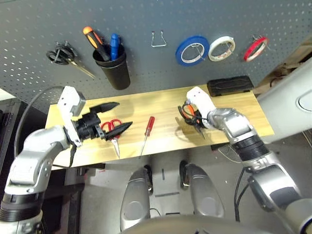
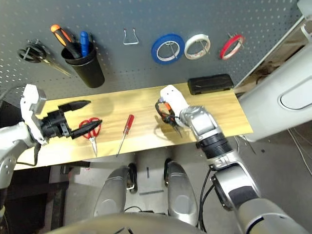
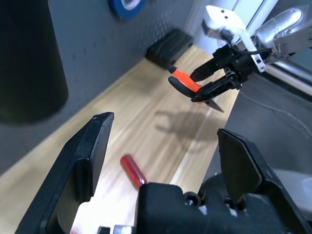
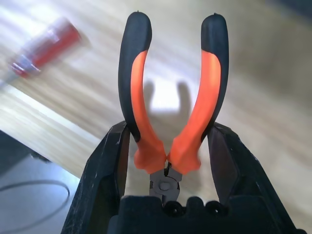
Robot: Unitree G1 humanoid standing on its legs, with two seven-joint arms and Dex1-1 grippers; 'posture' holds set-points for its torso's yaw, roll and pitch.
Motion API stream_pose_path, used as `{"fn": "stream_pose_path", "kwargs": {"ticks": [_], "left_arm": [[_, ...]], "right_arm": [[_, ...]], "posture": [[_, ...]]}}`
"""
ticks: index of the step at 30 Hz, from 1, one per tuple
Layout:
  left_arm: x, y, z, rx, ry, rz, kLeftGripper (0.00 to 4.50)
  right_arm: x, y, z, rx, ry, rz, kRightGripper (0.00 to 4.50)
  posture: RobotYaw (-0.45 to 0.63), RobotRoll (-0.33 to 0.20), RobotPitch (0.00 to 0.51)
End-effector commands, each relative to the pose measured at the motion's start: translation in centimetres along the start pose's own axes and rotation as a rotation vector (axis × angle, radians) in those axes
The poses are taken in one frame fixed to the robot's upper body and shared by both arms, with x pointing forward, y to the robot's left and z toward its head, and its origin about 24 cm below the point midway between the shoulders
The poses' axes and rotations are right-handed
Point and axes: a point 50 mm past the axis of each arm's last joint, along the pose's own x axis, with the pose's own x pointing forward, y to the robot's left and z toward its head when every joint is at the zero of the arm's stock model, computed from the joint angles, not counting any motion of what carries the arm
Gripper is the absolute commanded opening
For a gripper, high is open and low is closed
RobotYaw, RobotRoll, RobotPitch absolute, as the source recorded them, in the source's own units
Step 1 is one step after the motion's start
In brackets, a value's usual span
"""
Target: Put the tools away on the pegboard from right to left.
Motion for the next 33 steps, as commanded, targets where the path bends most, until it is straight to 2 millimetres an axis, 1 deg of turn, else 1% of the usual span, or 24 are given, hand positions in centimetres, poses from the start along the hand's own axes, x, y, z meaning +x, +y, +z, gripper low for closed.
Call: {"fn": "stream_pose_path", "kwargs": {"ticks": [1,5,7,10,14,16,19,23,28,33], "left_arm": [[-0.9,0.6,0.2,-0.045,0.009,0.009,4.5],[-1.8,1.0,0.9,-0.076,-0.013,0.024,4.5],[-2.4,1.3,1.1,-0.05,-0.027,0.053,4.5],[-3.2,1.4,1.1,-0.066,-0.028,0.073,4.5],[-3.8,1.6,1.7,-0.088,-0.074,0.105,4.5],[-3.9,1.8,2.1,-0.09,-0.09,0.109,4.5],[-4.4,2.0,2.8,-0.086,-0.107,0.124,4.5],[-5.1,2.4,3.8,-0.07,-0.129,0.163,4.5],[-5.3,2.6,4.2,-0.065,-0.12,0.168,4.5],[-4.9,2.5,4.3,-0.067,-0.12,0.16,4.5]], "right_arm": [[-1.5,0.5,1.1,-0.021,-0.086,0.064,2.59],[-2.7,0.3,2.6,-0.058,-0.202,0.081,2.59],[-3.2,0.0,3.2,-0.064,-0.247,0.071,2.59],[-3.8,-0.5,4.1,-0.085,-0.339,0.048,2.59],[-4.0,-1.0,4.8,-0.096,-0.438,0.01,2.59],[-4.0,-1.0,5.3,-0.101,-0.5,0.02,2.59],[-4.3,-1.1,6.4,-0.083,-0.586,0.022,2.59],[-4.7,-1.5,7.8,-0.07,-0.707,-0.017,2.59],[-5.1,-1.9,10.1,-0.065,-0.849,-0.047,2.59],[-5.3,-1.9,12.3,-0.059,-0.957,-0.042,2.59]], "posture": [[-0.01,0.0,0.139],[-0.01,0.0,0.131],[0.0,0.0,0.126],[0.0,0.0,0.115],[0.02,0.0,0.106],[0.02,0.0,0.107],[0.03,0.0,0.106],[0.04,0.0,0.106],[0.04,0.0,0.107],[0.04,0.0,0.107]]}}
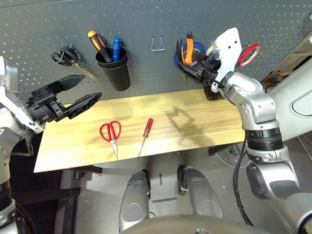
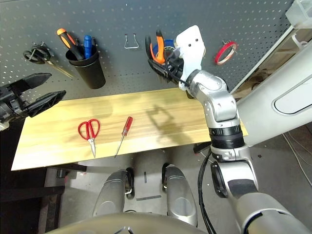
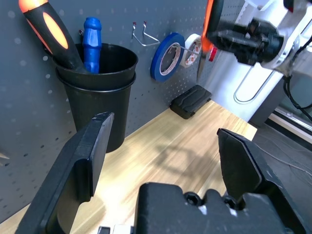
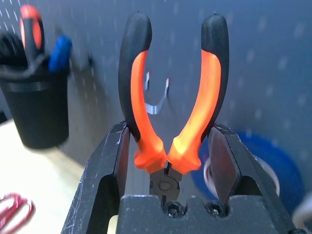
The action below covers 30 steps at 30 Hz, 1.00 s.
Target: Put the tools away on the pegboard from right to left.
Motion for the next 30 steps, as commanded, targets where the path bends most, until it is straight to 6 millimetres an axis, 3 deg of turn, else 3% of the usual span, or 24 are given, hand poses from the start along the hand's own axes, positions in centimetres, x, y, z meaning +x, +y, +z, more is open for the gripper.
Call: {"fn": "stream_pose_path", "kwargs": {"ticks": [1,8,12,30], "left_arm": [[0.2,-0.1,-0.1,-0.013,0.009,-0.008,4.5],[0.6,-0.3,-0.1,-0.02,0.007,-0.016,4.5],[1.1,-0.5,-0.3,-0.026,0.008,-0.028,4.5],[1.6,-0.6,-0.5,-0.036,0.008,-0.034,4.5]], "right_arm": [[0.8,-0.3,1.4,0.007,-0.106,-0.02,2.59],[2.5,0.1,3.8,-0.021,-0.243,-0.022,2.59],[3.5,1.4,4.8,-0.135,-0.307,0.029,2.59],[7.1,3.3,4.2,-0.322,-0.382,-0.009,2.59]], "posture": [[0.04,0.0,0.108],[0.04,0.0,0.115],[0.03,0.0,0.121],[0.03,0.0,0.116]]}}
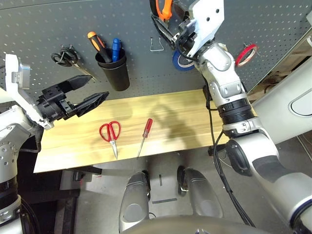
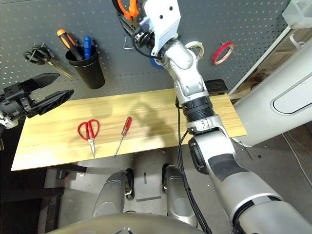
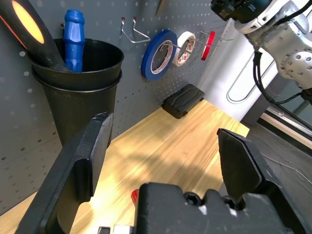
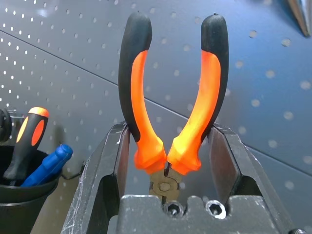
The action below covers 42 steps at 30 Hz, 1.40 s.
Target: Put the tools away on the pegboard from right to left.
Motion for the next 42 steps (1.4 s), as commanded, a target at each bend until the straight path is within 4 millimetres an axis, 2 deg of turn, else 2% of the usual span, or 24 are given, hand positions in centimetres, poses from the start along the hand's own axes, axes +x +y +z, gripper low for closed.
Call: {"fn": "stream_pose_path", "kwargs": {"ticks": [1,17,42], "left_arm": [[0.1,-0.2,0.0,-0.001,-0.001,-0.006,4.5],[0.8,-0.9,-0.2,-0.011,-0.014,-0.022,4.5],[1.2,-1.2,-0.4,-0.02,-0.016,-0.029,4.5]], "right_arm": [[0.7,0.0,0.5,-0.034,-0.045,-0.013,2.59],[1.1,0.7,-1.7,-0.079,-0.011,-0.013,2.59],[1.2,1.5,-3.2,-0.066,0.038,-0.007,2.59]], "posture": [[0.03,0.0,0.115],[0.05,0.0,0.117],[0.06,0.0,0.127]]}}
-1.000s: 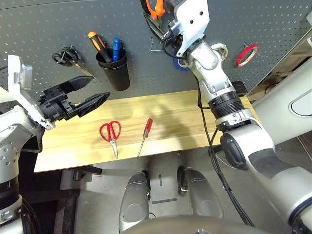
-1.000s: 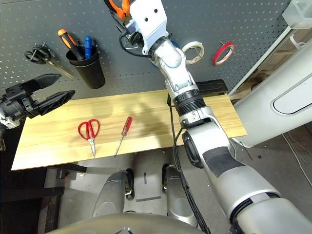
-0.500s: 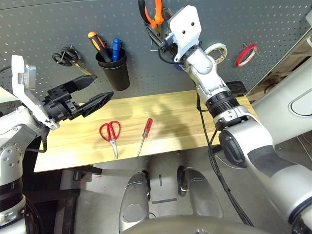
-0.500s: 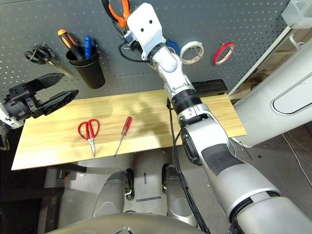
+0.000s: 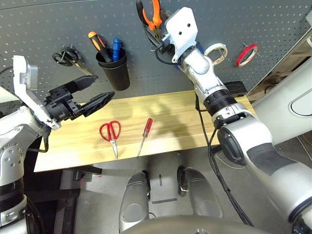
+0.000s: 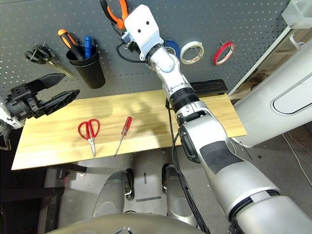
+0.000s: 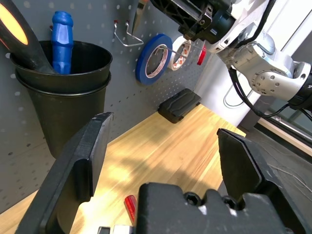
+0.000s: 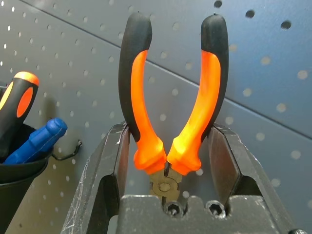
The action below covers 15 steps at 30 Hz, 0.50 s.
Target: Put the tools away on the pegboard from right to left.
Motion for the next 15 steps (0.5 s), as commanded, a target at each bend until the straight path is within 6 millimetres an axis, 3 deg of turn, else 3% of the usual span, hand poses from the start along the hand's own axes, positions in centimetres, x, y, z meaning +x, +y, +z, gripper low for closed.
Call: {"fn": "stream_pose_path", "kwargs": {"ticks": [1,10,15], "left_arm": [[0.3,-0.4,-0.1,-0.004,0.004,-0.023,4.5],[0.1,-0.3,-0.4,-0.006,0.005,-0.021,4.5],[0.0,-0.2,-0.5,-0.006,0.005,-0.018,4.5]], "right_arm": [[0.3,0.1,0.4,-0.014,-0.023,-0.001,2.59],[0.2,0.3,0.1,-0.027,-0.011,0.004,2.59],[0.6,0.9,1.2,-0.191,-0.075,0.044,2.59]], "posture": [[0.06,0.0,0.127],[0.06,0.0,0.126],[0.06,0.0,0.125]]}}
